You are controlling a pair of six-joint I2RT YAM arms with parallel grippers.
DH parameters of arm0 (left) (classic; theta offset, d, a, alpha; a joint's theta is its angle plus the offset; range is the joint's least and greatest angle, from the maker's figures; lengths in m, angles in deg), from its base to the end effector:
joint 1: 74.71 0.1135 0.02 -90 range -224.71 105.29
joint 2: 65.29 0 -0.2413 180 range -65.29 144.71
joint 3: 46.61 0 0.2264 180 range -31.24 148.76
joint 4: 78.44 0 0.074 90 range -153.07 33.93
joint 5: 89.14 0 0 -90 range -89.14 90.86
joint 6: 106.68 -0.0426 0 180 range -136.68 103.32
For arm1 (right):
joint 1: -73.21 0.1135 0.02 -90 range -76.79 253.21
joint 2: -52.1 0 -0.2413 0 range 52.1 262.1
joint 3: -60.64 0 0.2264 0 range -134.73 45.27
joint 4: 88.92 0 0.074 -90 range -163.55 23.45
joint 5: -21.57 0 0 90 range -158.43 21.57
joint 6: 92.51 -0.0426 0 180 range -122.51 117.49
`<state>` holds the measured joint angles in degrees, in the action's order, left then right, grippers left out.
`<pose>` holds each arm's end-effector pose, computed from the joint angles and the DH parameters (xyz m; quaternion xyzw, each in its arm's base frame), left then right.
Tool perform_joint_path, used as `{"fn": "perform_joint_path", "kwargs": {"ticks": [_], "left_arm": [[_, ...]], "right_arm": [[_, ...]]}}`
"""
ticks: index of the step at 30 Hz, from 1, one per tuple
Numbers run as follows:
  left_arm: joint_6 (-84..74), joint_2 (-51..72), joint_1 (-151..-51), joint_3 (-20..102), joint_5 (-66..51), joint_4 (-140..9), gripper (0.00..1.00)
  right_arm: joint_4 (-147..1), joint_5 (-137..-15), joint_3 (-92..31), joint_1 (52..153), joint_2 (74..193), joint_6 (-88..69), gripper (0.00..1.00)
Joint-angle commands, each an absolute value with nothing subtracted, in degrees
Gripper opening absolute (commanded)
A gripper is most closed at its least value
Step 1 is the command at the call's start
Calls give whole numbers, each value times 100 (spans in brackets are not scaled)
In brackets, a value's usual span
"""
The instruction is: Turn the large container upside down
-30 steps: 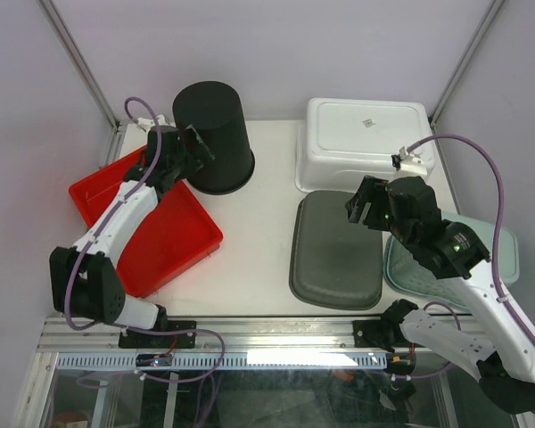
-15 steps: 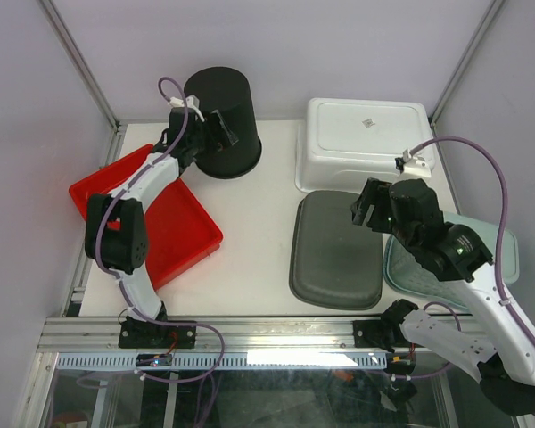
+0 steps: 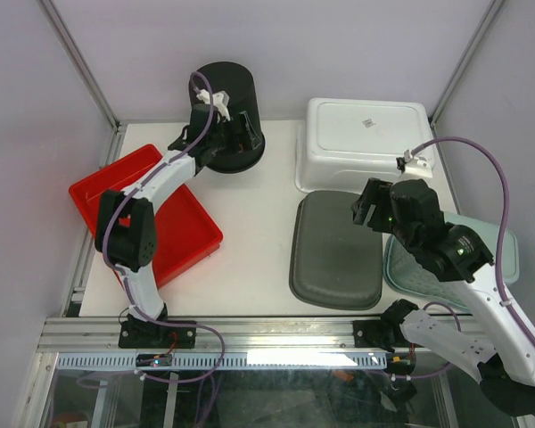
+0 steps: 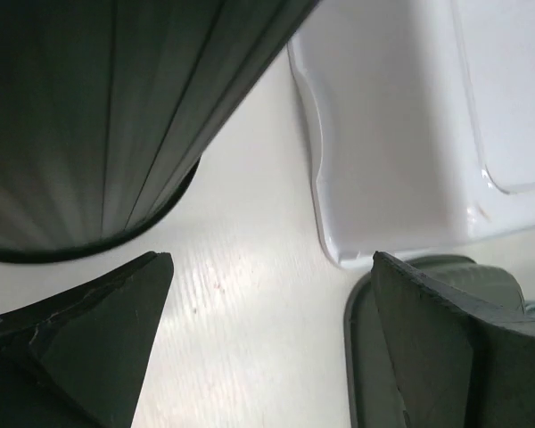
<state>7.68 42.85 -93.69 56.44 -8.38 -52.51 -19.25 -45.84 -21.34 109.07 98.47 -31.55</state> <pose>0.3950 -0.1431 0.2629 -0.0011 0.8685 -0.2463 0.4301 0.1161 0.0637 0.3565 0.0402 0.8700 0.1008 0.4809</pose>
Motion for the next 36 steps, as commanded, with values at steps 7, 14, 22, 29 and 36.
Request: {"fn": "perform_joint_path", "kwargs": {"ticks": [7, 14, 22, 29, 36], "left_arm": [[1237, 2268, -8616, 4458, -164, -5447, 99], [2515, 2002, -7573, 3383, -1183, -7182, 99], [3837, 2800, -7174, 3493, -1410, -7915, 99], [4345, 3841, -7134, 4441, -1558, -7774, 99], [4707, 4401, -7165, 4686, -1732, -7988, 99]], "right_arm": [[-2292, -4564, -2077, 10889, 9992, -3060, 74], [-2288, -4556, -2104, 10891, 9951, -3011, 74], [-2110, -4438, -2135, 10890, 9719, -3038, 74], [-1935, -4300, -2128, 10889, 9581, -3087, 74], [-1876, -4242, -2131, 10890, 9531, -3126, 74]]}}
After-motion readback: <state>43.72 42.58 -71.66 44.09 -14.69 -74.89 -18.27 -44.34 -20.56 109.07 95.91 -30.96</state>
